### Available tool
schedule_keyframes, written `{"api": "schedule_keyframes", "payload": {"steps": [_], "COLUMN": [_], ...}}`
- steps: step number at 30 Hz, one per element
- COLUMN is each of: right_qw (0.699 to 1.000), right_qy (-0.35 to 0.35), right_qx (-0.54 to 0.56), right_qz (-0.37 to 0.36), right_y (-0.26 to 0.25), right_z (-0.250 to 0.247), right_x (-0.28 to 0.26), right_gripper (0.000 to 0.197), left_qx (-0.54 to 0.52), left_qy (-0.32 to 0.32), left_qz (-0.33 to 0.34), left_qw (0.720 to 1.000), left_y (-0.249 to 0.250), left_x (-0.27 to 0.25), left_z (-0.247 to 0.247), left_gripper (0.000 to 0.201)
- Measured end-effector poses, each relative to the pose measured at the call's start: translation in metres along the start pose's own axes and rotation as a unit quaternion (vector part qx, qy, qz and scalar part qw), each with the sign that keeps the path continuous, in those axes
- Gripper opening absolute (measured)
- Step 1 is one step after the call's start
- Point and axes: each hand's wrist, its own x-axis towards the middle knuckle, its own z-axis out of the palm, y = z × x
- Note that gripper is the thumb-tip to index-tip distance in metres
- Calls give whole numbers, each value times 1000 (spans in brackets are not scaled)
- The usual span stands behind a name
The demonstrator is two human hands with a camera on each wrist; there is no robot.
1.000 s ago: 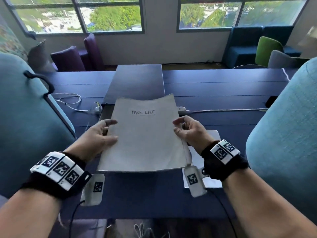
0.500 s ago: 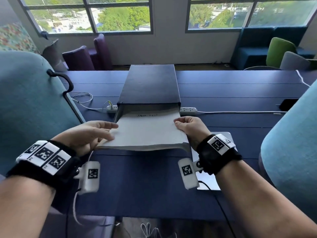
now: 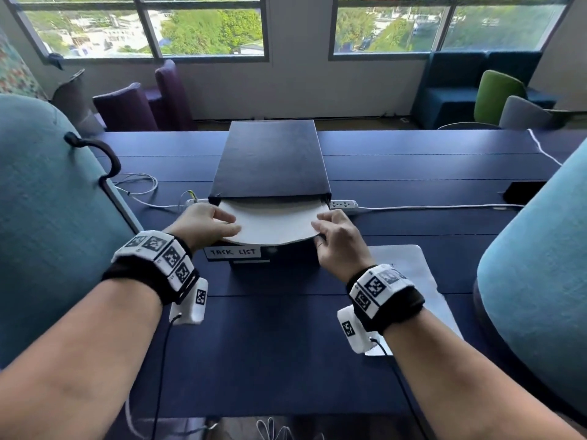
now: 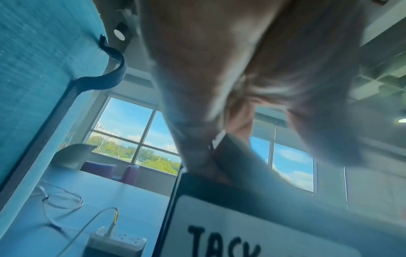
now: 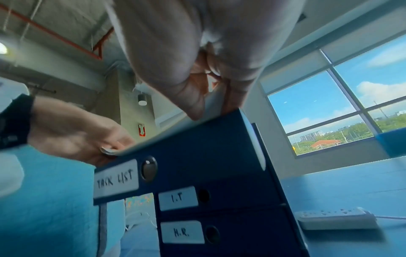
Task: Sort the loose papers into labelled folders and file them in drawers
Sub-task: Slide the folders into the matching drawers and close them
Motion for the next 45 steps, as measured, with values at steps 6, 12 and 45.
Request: {"api": "schedule_keyframes", "payload": {"steps": [6,12,45], "right_qw": [980,965,963], "right_qy": [-48,-58,93], "right_qx": [-191,-256,-226], "right_qz": [-40,-7,-112], "right_y": [5,14,32], "right_z": [13,21,81], "right_x": [2,16,44], "right_gripper": [37,54,55], "left_qx": [196,362,108], "left_qy": [-57,-14,293], "left_qz": [77,42,164], "left_qw": [976,931,936], "left_y": [-13,-17,-50], "left_x": [10,18,82], "left_z": [-1,8,38], "left_gripper": [66,47,36]}}
